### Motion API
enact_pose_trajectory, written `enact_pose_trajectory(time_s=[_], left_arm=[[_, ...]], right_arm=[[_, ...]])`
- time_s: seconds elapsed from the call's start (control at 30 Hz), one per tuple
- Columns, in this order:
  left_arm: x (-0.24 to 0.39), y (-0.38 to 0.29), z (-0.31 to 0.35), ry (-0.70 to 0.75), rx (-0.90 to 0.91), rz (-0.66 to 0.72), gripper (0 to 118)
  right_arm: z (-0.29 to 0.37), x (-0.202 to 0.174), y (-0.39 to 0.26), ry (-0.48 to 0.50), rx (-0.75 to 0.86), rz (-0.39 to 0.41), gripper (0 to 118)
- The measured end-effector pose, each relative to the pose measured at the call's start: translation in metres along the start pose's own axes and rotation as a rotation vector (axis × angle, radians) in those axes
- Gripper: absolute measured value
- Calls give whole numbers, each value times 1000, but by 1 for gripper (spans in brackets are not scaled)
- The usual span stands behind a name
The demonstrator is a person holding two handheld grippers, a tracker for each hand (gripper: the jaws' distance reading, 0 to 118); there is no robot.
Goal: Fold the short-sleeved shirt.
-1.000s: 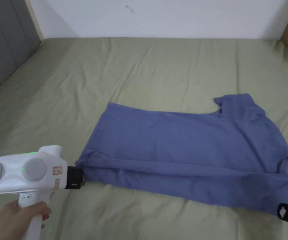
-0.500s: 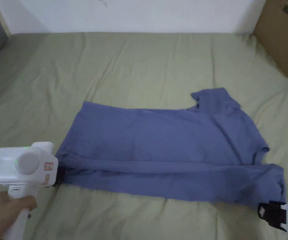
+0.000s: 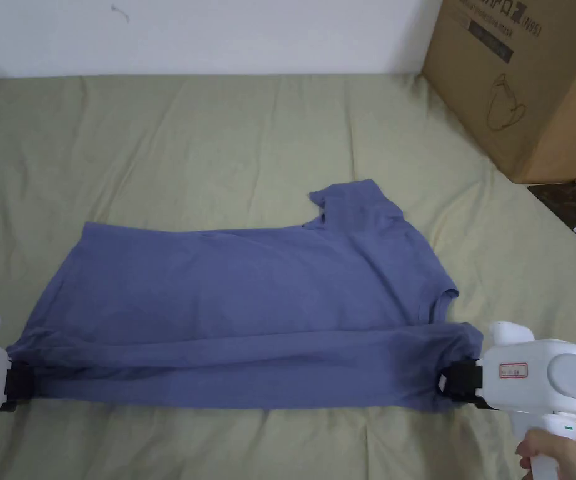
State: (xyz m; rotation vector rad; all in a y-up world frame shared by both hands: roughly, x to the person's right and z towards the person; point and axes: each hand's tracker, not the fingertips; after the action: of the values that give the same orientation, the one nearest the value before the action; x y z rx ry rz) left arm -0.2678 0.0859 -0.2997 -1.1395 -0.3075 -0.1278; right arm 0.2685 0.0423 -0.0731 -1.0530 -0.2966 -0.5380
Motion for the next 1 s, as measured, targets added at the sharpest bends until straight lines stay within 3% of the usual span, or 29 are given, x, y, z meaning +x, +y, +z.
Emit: enact_pose_trajectory(time_s=[0.03,0.13,0.33,0.43,0.7,0.77,0.8,0.83,0.87,0.9,0.97,1.0], left_arm=[[1,-1,1,-2,0,1,5],[-3,-4,8,-3,4,3,5],[-8,-17,33,-14,2,-15,5],[-4,-37,54,39,11,-87,5],[-13,-116,69,48,-76,-45,5],[-17,-128,55,30,-102,-34,7],[-19,-132,50,32,-99,-12,12],[-20,-133,48,59,-98,38,21],[-21,-132,51,91,-97,65,37],[-22,-130,56,94,-64,82,49],[-24,-122,74,60,-9,123,65],[-23,-116,84,40,27,137,68]], right_arm=[[3,-3,-3,31,15,-9,15],[14,-8,-6,-4,26,46,15],[56,4,-6,44,32,25,15],[77,5,-15,60,11,47,15],[87,16,-73,35,-91,88,15],[79,19,-86,64,-79,133,16],[77,18,-88,62,-72,133,19],[77,17,-88,48,-71,128,31],[78,16,-86,26,-68,124,62],[81,14,-83,4,-64,119,78],[94,14,-76,30,-6,118,80],[100,12,-70,34,12,123,80]])
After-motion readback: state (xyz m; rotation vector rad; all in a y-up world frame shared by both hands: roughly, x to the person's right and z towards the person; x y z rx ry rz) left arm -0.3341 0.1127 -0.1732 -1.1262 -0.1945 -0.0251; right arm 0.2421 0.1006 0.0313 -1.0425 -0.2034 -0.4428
